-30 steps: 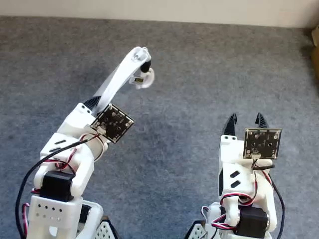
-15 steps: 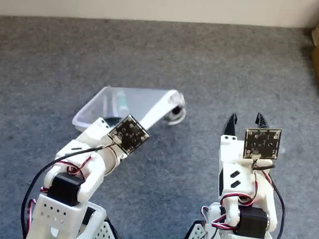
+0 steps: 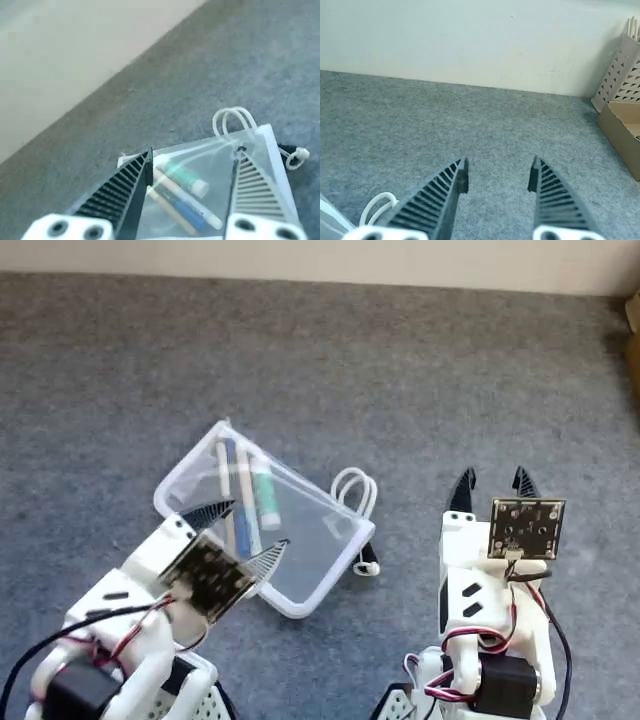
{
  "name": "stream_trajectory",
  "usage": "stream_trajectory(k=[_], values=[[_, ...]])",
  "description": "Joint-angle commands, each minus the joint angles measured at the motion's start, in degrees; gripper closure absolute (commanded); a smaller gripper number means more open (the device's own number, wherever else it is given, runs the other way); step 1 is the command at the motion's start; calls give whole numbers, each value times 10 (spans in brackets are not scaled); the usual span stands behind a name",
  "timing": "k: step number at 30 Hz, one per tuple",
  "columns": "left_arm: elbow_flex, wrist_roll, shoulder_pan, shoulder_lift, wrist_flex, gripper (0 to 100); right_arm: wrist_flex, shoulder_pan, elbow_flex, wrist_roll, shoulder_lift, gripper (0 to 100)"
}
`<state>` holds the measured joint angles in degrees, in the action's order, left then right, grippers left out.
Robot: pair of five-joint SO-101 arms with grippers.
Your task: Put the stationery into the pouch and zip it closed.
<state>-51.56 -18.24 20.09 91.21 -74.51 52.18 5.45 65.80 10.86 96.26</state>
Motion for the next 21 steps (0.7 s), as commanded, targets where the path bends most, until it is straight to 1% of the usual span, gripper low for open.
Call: stream_trajectory(k=[1, 3, 7, 9, 11, 13, 18, 21], values=[[29, 26, 11, 58, -23, 755, 0, -7, -36, 0, -7, 811], [27, 35, 11, 83, -33, 774, 0, -7, -36, 1, -7, 811], [-16, 32, 11, 136, -31, 900, 3, -7, -36, 2, -7, 820], [-36, 31, 10, 140, -28, 953, 3, -6, -36, 2, -7, 867], [-51, 31, -6, 138, -25, 990, 3, -6, -37, 2, -7, 930], [-60, 32, -33, 137, -25, 994, 2, -7, -40, 3, -7, 969], [-92, 34, -118, 137, -10, 993, 2, -7, -41, 57, -7, 971], [-118, 34, -153, 137, -10, 993, 2, -7, -40, 65, -7, 971]])
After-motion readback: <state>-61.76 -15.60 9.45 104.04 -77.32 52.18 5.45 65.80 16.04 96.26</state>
